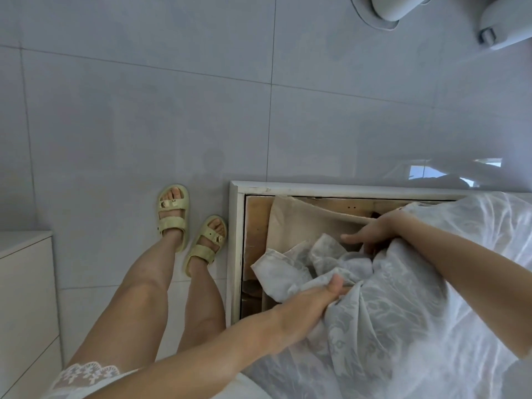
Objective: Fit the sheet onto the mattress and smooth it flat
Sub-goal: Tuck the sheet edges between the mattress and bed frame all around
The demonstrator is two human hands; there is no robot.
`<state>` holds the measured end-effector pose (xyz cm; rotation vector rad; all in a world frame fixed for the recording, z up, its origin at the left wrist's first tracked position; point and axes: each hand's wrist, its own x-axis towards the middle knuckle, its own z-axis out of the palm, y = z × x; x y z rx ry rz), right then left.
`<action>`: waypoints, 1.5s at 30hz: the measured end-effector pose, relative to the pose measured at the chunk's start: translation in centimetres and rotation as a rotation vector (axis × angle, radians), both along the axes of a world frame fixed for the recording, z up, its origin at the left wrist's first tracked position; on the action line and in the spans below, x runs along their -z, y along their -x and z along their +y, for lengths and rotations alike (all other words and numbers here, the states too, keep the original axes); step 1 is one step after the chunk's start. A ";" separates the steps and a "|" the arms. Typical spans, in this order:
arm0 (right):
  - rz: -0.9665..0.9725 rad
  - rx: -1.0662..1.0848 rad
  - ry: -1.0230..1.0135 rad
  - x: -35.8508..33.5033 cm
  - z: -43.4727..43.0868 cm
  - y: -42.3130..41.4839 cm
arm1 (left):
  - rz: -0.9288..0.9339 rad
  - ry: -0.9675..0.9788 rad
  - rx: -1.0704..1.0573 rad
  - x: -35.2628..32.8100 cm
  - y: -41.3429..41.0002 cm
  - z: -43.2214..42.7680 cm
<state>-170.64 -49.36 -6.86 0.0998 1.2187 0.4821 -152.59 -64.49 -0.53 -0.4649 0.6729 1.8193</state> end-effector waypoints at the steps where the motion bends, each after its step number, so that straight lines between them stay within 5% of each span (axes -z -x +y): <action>1: -0.063 -0.030 -0.037 -0.1 -0.5 -0.5 | 0.007 0.000 0.000 -0.1 0.0 -0.1; 4: 0.027 0.018 -0.051 0.8 -0.8 -0.6 | -0.033 0.015 -0.023 0.4 0.2 -0.4; 10: 0.767 -0.006 0.471 1.3 -2.8 1.2 | -0.191 0.065 -0.068 3.3 1.1 -1.4; 12: 0.701 0.136 0.490 1.2 -3.1 1.4 | -0.209 0.068 -0.067 4.0 1.4 -1.8; 16: 0.639 0.058 0.377 0.8 -1.5 1.0 | -0.209 0.074 -0.064 4.9 1.9 -2.7; 21: 0.574 0.608 0.707 -4.0 -4.7 -1.5 | -0.311 0.116 -0.183 8.3 2.9 -4.5; 26: 0.473 0.290 0.857 -4.5 -7.3 -5.5 | -0.301 0.068 -0.181 8.9 2.6 -4.7; 30: 0.512 0.373 0.813 -4.5 -6.5 -5.7 | -0.336 0.006 -0.207 10.2 1.9 -5.9; 33: 0.514 0.330 0.809 -4.3 -6.9 -5.6 | -0.301 0.223 -0.340 10.3 0.9 -7.5; 37: 0.509 0.214 0.847 -3.8 -7.8 -5.2 | 0.010 0.603 -0.217 7.5 -1.5 -9.8; 45: 0.511 0.199 0.844 -3.3 -7.5 -5.1 | -0.235 0.288 -0.257 5.5 -4.7 -5.3</action>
